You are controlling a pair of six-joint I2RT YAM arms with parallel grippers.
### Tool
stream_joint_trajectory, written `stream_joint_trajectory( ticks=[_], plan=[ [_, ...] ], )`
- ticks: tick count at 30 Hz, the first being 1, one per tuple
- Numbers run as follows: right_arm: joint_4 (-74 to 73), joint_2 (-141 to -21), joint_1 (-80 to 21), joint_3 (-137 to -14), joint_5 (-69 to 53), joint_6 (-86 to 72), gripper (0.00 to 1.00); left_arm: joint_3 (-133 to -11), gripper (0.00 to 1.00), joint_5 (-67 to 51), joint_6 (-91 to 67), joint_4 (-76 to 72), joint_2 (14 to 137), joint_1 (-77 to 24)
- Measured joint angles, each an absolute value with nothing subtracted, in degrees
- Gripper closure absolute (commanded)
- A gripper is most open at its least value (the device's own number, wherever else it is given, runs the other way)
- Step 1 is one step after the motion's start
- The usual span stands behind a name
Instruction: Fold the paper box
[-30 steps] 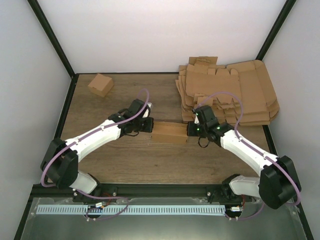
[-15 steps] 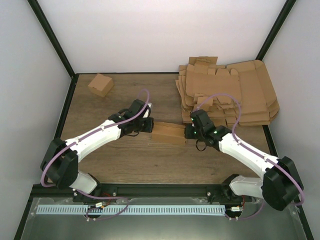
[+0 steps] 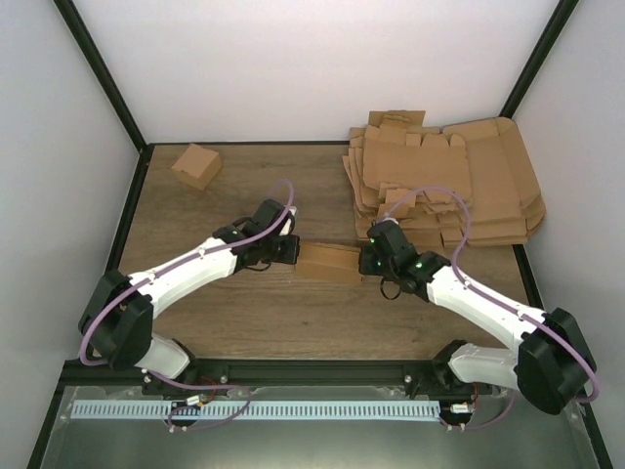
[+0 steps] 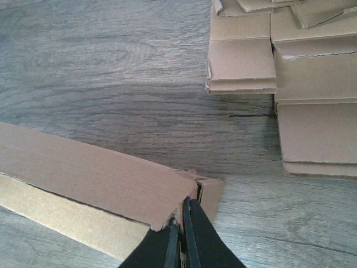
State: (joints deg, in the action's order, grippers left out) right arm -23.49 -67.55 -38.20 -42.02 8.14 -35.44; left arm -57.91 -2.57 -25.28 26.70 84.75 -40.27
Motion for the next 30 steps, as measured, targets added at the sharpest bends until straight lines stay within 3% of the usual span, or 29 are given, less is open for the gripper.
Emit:
stream_joint_trajectory(
  ticks=[8, 13, 25, 30],
  plan=[
    [-21.9, -66.4, -39.3, -40.4, 9.3, -37.1, 0.98, -56.9, 0.96, -2.5, -25.2, 26.5, 84.3, -40.5],
    [-22.1, -66.7, -39.9, -40.6, 9.7, -38.2, 0.86, -56.9, 0.96, -2.4, -25.2, 26.7, 84.2, -40.5],
    [-29.4, -66.5, -40.9, -42.1, 7.5, -38.0, 0.8, -56.9, 0.96, -2.4, -25.2, 27.0, 84.2, -40.5],
    [-30.9, -66.1, -41.0, -42.7, 7.1, -37.5, 0.83, -57.4, 0.96, -2.4, -25.1, 28.0, 84.2, -40.5]
  ],
)
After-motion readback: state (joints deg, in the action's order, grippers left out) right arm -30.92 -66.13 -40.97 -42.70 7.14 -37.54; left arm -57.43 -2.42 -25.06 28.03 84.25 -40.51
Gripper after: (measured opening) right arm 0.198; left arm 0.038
